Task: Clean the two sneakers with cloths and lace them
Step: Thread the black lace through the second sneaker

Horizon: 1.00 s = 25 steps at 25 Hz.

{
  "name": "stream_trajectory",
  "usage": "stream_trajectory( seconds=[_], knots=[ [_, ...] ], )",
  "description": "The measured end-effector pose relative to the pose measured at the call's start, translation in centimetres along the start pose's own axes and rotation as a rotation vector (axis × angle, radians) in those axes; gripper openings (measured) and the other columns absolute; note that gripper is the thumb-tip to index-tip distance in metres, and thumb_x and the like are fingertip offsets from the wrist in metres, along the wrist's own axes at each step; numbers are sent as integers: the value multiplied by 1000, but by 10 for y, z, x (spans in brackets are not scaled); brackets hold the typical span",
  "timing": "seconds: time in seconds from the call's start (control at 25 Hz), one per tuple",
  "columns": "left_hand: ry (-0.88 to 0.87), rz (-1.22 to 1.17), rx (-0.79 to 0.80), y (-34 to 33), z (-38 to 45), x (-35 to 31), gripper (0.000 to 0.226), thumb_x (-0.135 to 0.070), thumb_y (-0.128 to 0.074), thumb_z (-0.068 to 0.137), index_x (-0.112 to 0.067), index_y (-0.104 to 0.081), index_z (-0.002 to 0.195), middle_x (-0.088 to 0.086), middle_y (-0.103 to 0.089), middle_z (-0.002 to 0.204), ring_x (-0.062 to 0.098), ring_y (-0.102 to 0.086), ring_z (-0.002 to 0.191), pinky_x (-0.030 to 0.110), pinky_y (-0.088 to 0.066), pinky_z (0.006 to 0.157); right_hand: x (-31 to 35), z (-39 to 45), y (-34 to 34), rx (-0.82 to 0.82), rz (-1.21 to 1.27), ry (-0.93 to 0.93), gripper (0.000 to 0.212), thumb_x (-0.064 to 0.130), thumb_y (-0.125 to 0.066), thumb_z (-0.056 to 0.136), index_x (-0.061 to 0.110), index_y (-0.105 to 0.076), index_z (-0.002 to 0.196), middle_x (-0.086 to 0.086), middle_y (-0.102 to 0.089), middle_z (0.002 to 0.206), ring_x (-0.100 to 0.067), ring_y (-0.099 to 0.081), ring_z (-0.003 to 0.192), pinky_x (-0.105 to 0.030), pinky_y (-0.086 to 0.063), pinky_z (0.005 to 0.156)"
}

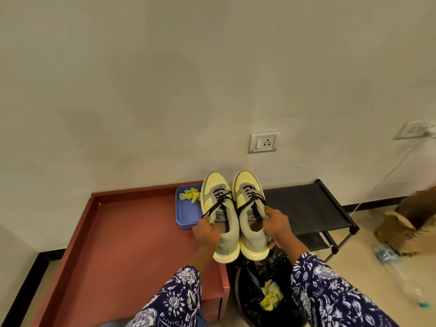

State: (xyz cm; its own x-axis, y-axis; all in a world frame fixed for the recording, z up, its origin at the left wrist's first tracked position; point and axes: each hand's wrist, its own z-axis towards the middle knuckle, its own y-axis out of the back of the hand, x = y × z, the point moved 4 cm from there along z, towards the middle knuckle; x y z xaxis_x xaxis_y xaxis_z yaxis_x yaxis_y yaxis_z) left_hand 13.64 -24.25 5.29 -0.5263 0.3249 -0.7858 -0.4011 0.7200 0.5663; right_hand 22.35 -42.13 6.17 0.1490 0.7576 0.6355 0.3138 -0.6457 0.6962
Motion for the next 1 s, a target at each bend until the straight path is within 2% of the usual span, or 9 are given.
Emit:
stream_trajectory(
  seconds=[0.28, 0.52, 0.84, 1.0],
  knots=[
    [-13, 8, 37, -45, 14, -15, 32, -4, -40, 91, -2, -59, 116, 22, -60, 115, 37, -53, 109, 32, -42, 81, -29, 38, 17, -13, 10, -69, 52, 8, -36, 91, 22, -36, 141, -18, -49, 132, -42, -53, 110, -54, -50, 90],
    [10, -9, 77, -80, 30, -5, 35, -7, -40, 91, -6, -56, 122, 21, -57, 120, 35, -49, 116, 34, -42, 94, -56, 68, 11, 3, 14, -106, 50, 12, -36, 93, 25, -34, 142, -18, -49, 134, -41, -51, 115, -53, -49, 93],
    [4, 19, 103, -103, 55, 6, 34, -5, -38, 92, -4, -57, 121, 21, -63, 108, 33, -57, 103, 30, -43, 86, -72, 104, -7, 30, 18, -145, 48, 12, -35, 95, 28, -35, 141, -18, -51, 130, -40, -55, 109, -55, -53, 84],
    [37, 32, 110, -112, 67, 15, 35, -6, -39, 92, -5, -56, 123, 20, -63, 109, 32, -58, 103, 33, -46, 91, -78, 119, -15, 43, 1, -144, 51, 10, -35, 94, 27, -34, 142, -18, -49, 133, -42, -54, 111, -54, -50, 89]
  ],
)
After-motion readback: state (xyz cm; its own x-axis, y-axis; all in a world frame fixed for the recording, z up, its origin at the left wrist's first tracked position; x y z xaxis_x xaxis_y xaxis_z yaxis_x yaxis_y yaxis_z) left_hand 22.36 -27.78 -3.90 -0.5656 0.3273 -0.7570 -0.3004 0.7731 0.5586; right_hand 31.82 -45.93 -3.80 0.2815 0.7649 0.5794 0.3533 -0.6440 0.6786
